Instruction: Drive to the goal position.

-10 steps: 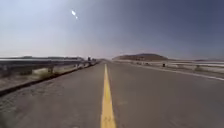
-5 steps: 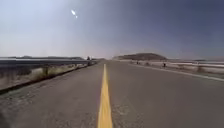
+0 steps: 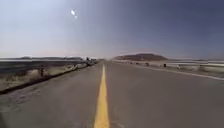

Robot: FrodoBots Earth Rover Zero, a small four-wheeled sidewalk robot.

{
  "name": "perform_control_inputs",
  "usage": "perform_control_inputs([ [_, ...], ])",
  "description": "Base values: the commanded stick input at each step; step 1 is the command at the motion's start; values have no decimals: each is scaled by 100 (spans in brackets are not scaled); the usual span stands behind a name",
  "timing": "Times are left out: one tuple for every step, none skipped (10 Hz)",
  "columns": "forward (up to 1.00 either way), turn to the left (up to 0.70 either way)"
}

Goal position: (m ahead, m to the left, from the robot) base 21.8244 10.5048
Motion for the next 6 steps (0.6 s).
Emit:
perform_control_inputs([
  [50,0],
  [50,0],
  [50,0],
  [50,0],
  [50,0],
  [50,0],
])
